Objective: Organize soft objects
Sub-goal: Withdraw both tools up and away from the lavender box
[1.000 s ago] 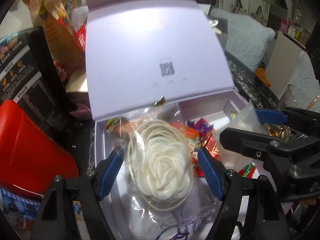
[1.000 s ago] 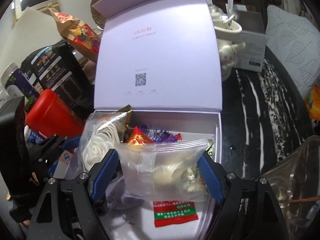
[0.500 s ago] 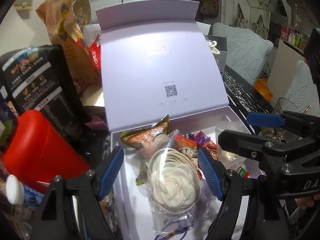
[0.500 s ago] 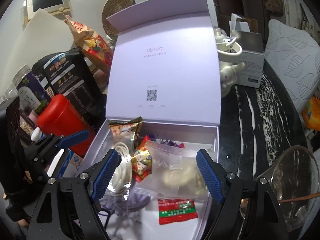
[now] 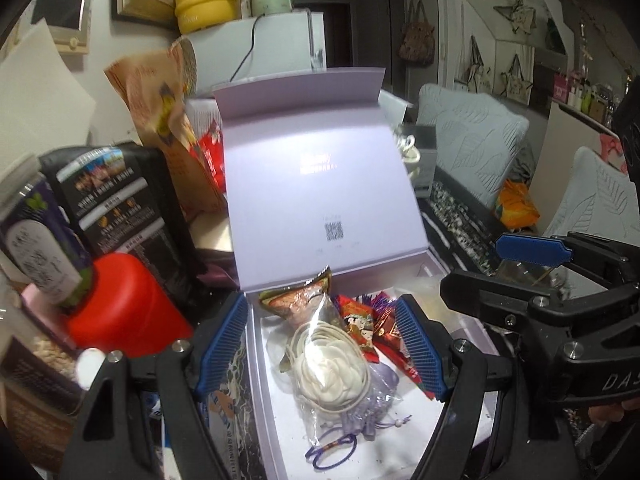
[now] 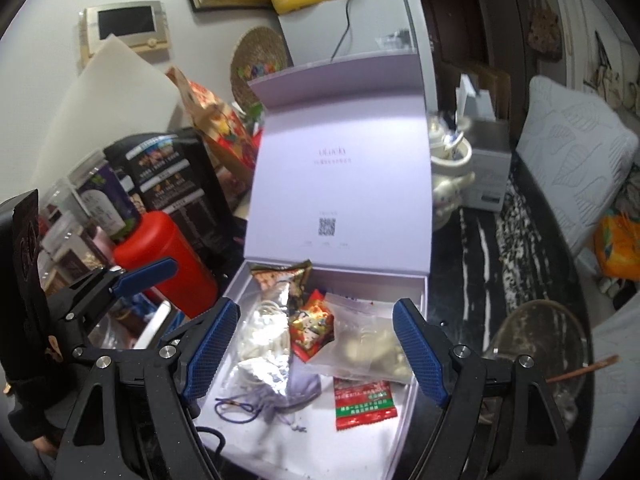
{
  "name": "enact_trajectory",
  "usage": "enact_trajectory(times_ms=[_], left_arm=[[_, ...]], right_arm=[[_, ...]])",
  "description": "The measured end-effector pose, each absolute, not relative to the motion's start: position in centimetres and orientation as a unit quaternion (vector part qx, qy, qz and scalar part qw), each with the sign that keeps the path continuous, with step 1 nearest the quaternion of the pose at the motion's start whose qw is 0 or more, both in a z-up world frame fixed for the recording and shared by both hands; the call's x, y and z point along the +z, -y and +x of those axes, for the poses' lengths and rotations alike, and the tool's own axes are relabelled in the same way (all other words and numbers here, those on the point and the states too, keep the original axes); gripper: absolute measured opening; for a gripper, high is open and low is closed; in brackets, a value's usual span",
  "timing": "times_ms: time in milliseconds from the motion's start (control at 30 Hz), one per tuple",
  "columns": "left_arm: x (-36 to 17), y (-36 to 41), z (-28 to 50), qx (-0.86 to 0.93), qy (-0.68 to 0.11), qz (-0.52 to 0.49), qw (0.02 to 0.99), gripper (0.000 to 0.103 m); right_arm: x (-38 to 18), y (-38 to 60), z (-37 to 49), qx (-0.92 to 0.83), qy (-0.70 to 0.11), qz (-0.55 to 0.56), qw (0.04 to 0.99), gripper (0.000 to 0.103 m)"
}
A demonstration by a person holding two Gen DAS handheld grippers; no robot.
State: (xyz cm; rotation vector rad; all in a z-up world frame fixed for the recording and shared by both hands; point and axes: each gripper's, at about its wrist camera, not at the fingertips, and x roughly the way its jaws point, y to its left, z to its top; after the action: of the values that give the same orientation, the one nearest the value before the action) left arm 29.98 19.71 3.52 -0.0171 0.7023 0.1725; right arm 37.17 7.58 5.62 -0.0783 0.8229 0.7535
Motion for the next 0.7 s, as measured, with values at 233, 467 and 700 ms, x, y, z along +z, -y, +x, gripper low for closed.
enact_trajectory(times_ms=[233,467,700], left_arm=[[6.8,-18.8,27.2,0.079,-0.310,-0.012,0.947,0.076],[9.8,-18.0,23.8,0.081,-0.275,-0.013,0.958,0.076],[12.2,-17.3,20.5,0.076,-0.247,-0.015,0.966,0.077]], right_arm=[[9.3,-6.5,34.2,0.357,-0.351,-0.040,0.865,0.081],[12.8,-5.0,30.3,0.346,-0.301,-0.042,0.888,0.081],[15.0,-3.0,27.1,0.325,-0.267,-0.043,0.906,0.081]])
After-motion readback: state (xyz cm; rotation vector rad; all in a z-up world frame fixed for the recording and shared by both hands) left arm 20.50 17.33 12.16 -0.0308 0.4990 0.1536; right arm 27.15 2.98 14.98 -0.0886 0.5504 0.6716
